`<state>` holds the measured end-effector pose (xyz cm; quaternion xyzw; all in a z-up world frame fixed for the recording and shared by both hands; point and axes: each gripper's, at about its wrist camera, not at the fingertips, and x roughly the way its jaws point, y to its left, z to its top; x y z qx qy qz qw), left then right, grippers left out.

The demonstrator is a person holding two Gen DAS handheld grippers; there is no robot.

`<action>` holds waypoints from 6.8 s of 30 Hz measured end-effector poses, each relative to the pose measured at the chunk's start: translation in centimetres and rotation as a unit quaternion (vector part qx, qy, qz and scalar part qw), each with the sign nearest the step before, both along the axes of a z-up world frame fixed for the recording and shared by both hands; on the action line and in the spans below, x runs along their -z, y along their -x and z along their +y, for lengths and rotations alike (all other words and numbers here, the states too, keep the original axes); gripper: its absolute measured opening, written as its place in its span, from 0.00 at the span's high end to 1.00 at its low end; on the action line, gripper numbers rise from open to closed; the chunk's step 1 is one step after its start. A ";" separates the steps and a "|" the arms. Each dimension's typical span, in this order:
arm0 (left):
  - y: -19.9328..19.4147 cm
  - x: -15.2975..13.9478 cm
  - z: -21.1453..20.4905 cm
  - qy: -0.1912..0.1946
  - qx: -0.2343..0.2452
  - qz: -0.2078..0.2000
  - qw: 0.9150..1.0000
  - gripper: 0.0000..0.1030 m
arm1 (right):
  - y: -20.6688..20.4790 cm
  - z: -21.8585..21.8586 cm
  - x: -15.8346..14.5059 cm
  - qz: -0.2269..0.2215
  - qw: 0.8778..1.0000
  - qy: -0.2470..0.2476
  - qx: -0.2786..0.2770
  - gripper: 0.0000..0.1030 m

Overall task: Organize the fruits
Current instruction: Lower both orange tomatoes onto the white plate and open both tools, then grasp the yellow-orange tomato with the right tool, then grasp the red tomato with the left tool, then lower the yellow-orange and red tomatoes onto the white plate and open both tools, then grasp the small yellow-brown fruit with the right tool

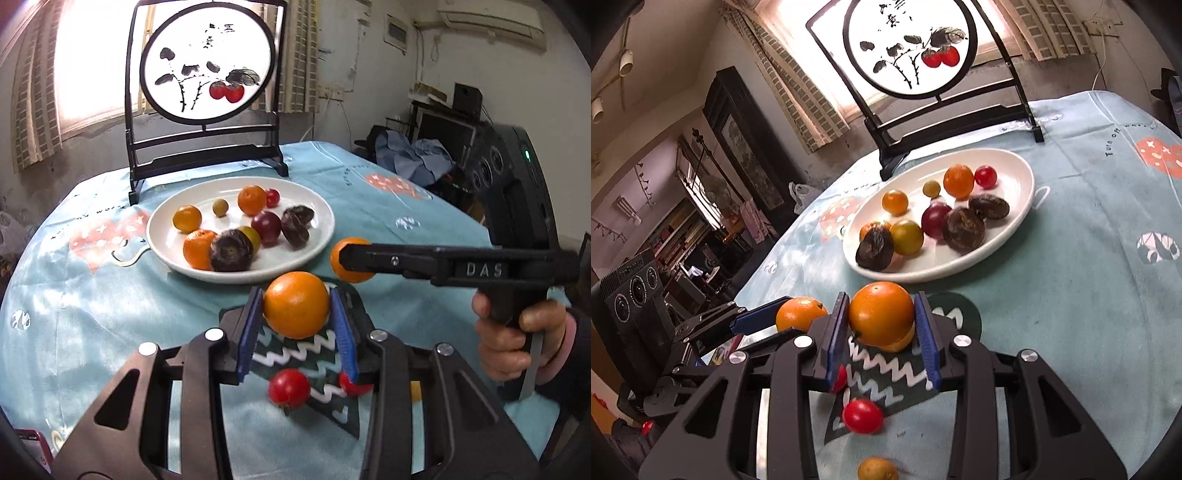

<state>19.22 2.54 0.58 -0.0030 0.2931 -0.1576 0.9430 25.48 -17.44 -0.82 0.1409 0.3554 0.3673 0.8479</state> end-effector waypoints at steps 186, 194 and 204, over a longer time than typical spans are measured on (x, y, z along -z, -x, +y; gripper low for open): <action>-0.5 1.8 4.7 -0.068 -0.180 0.049 0.980 0.06 | 8.3 2.0 2.1 -0.024 0.960 0.224 -0.166 0.48; -0.6 1.9 4.5 -0.076 -0.180 0.050 0.979 0.06 | 9.7 2.6 3.3 -0.034 0.946 0.272 -0.171 0.60; -0.8 2.3 4.1 -0.080 -0.169 0.059 0.981 0.06 | 8.3 0.8 2.6 -0.014 0.964 0.229 -0.136 0.74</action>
